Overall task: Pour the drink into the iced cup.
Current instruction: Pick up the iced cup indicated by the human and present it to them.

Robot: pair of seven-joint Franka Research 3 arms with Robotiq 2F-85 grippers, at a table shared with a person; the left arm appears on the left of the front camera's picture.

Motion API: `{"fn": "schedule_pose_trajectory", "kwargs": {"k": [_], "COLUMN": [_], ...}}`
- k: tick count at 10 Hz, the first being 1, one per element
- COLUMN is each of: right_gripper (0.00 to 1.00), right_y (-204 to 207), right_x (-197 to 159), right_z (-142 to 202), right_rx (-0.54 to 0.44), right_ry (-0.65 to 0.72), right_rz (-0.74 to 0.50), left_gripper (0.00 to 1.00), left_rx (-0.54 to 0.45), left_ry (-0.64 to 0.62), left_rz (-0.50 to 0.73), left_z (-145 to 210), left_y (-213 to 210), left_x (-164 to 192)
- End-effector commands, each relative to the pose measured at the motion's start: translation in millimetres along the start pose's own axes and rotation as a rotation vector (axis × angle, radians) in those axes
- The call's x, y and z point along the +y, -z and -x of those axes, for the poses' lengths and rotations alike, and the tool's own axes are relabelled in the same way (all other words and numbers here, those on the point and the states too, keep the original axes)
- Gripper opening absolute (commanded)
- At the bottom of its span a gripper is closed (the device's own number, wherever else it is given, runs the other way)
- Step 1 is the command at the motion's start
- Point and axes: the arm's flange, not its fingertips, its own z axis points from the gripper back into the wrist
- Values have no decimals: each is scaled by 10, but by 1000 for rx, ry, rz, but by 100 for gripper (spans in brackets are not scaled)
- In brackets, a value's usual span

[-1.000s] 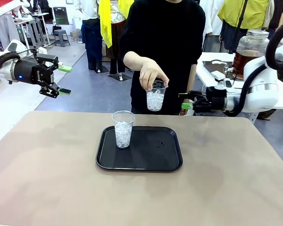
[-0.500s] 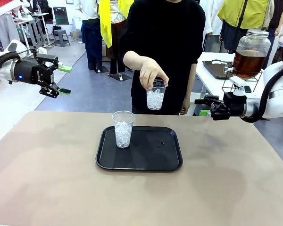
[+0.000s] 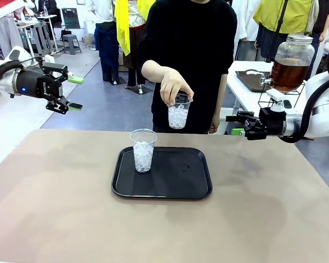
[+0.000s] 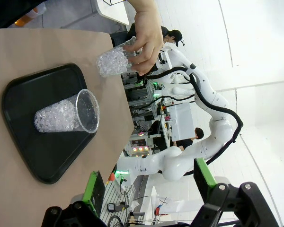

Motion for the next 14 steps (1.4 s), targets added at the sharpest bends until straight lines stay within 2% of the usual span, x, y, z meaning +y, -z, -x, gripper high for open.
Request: {"fn": "schedule_pose_trajectory", "kwargs": {"k": [1,14], "right_gripper": [100,100], "right_y": [15,15], "right_x": [-14,-14], "right_z": [-41,-41], "right_rx": [2,2], "right_ry": [8,8], "right_rz": [-5,-5], "left_gripper": [100,100], "left_rx": [0,0], "left_ry": [2,2], "left_rz": [3,3], "left_z": [22,22], "left_y": [-7,-7], "left_x": [-10,-10]}}
